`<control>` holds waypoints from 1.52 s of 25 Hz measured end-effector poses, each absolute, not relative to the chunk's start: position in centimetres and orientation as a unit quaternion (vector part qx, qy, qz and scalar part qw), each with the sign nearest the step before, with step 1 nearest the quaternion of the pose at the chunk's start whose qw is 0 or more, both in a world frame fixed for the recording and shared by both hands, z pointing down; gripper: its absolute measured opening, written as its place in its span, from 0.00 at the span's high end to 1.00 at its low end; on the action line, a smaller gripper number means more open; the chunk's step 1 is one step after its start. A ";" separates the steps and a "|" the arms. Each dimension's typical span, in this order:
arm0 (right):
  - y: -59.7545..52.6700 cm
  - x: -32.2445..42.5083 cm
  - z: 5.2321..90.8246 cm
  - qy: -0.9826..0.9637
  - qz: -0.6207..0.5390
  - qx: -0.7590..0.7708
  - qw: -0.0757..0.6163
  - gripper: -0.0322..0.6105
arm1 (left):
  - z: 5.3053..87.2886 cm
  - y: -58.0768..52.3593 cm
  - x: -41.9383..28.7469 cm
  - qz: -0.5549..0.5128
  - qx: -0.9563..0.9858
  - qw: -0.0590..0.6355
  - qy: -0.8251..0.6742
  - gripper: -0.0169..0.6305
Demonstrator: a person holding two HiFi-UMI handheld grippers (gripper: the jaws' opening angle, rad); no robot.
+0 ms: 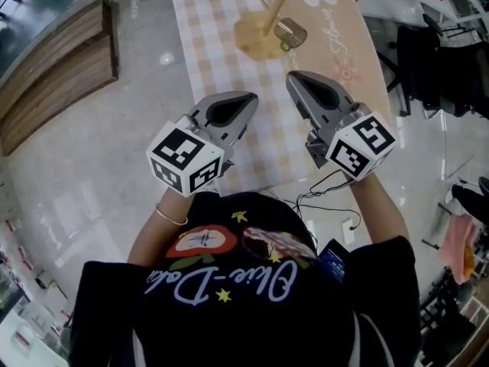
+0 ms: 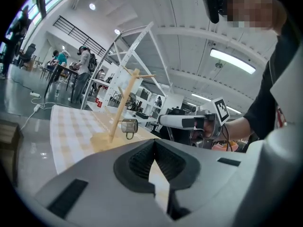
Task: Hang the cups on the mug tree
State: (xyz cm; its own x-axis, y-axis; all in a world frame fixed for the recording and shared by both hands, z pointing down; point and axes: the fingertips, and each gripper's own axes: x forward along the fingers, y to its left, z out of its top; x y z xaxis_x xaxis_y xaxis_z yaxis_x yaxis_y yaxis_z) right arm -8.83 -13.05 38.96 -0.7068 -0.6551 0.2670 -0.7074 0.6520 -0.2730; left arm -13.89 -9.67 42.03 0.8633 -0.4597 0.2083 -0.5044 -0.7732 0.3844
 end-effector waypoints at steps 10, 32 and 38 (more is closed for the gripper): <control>-11.6 -9.3 39.4 -0.916 0.191 0.342 0.092 0.94 | 41.2 -8.7 -13.8 0.049 0.940 0.209 -0.264 0.96; -11.3 -7.2 36.7 -0.914 0.201 0.348 0.052 0.94 | 39.9 -8.3 -11.9 0.055 0.949 0.189 -0.245 0.96; -11.4 -7.6 36.9 -0.915 0.201 0.345 0.050 0.94 | 39.5 -8.5 -11.7 0.055 0.950 0.180 -0.249 0.96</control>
State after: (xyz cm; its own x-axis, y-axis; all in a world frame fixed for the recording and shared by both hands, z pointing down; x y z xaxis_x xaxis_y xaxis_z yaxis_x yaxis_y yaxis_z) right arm -7.60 -11.37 36.86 -0.7565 -0.6120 0.2308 -0.6524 0.6808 -0.3330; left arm -11.73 -8.48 39.46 0.8702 -0.4530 0.1938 -0.4925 -0.8112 0.3153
